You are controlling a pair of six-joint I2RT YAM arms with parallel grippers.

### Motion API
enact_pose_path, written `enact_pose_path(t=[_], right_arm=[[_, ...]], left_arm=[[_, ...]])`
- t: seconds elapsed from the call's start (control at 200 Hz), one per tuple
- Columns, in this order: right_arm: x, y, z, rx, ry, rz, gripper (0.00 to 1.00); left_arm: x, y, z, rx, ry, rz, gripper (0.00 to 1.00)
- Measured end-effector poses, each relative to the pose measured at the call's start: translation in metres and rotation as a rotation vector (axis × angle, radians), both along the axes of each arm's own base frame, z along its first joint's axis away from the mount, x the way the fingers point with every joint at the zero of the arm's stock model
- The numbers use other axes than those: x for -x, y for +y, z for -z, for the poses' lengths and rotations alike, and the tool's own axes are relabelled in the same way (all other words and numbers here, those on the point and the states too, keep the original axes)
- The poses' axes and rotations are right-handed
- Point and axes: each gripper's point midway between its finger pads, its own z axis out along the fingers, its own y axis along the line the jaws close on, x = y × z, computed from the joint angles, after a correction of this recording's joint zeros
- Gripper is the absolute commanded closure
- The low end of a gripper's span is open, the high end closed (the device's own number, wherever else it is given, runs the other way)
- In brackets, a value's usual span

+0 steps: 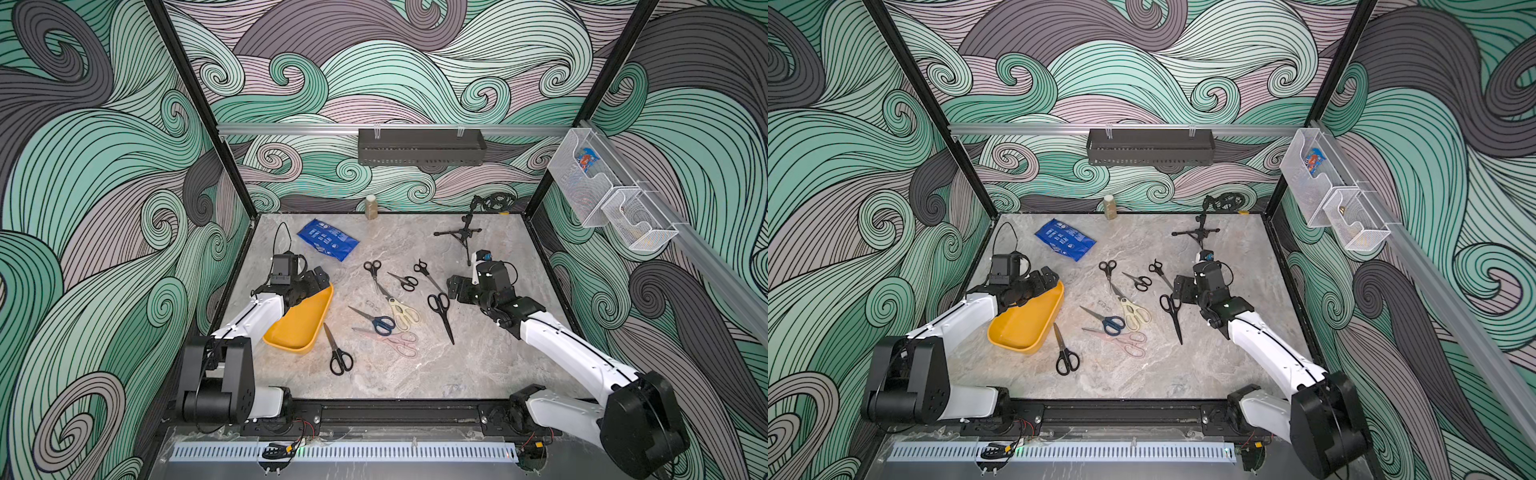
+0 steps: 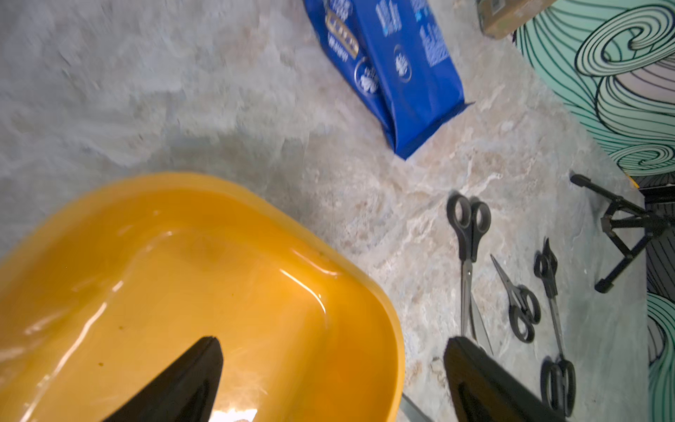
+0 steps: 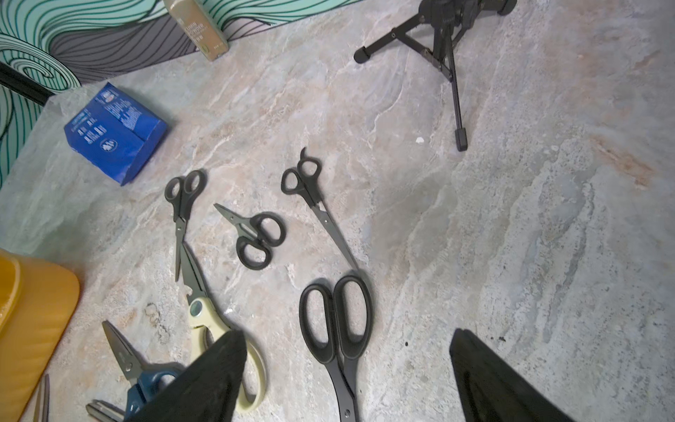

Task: Put the scissors into the storage box
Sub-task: Move the storage box to the center of the board.

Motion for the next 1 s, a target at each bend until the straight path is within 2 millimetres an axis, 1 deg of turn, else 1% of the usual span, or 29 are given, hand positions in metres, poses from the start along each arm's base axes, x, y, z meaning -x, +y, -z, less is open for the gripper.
enact_pose_path(t=[0.07, 0.14, 0.205, 0.285, 0.39, 0.455, 0.56, 0.77, 0.906, 1.001], right_arm=[[0.003, -0.001, 0.004, 0.007, 0.018, 0.000, 0.08], [0.004, -0.001, 0.006, 0.009, 0.024, 0.000, 0.08], [0.004, -0.001, 0.007, 0.010, 0.029, -0.003, 0.08], [0.005, 0.001, 0.011, 0.014, 0.039, -0.007, 0.08], [0.005, 0.002, 0.015, 0.020, 0.052, -0.010, 0.08], [0.005, 0.003, 0.018, 0.024, 0.062, -0.015, 0.08], [0.006, 0.005, 0.026, 0.031, 0.084, -0.025, 0.08], [0.005, 0.013, 0.039, 0.064, 0.128, -0.063, 0.08], [-0.002, 0.026, 0.045, 0.080, 0.153, -0.106, 0.08], [-0.007, 0.042, 0.046, 0.087, 0.163, -0.148, 0.09]], left_arm=[[0.004, -0.008, 0.006, 0.032, 0.020, 0.014, 0.02], [0.002, -0.017, 0.009, 0.065, 0.024, 0.023, 0.01], [-0.003, -0.023, 0.012, 0.095, 0.020, 0.025, 0.01], [-0.009, -0.030, 0.021, 0.134, 0.033, 0.018, 0.01], [-0.018, -0.035, 0.033, 0.184, 0.053, -0.007, 0.01], [-0.026, -0.038, 0.036, 0.209, 0.056, -0.025, 0.01], [-0.048, -0.039, 0.032, 0.236, 0.027, -0.050, 0.01], [-0.095, -0.038, 0.013, 0.252, -0.062, -0.086, 0.01], [-0.119, -0.038, 0.005, 0.259, -0.101, -0.107, 0.02], [-0.131, -0.038, -0.002, 0.265, -0.119, -0.110, 0.01]])
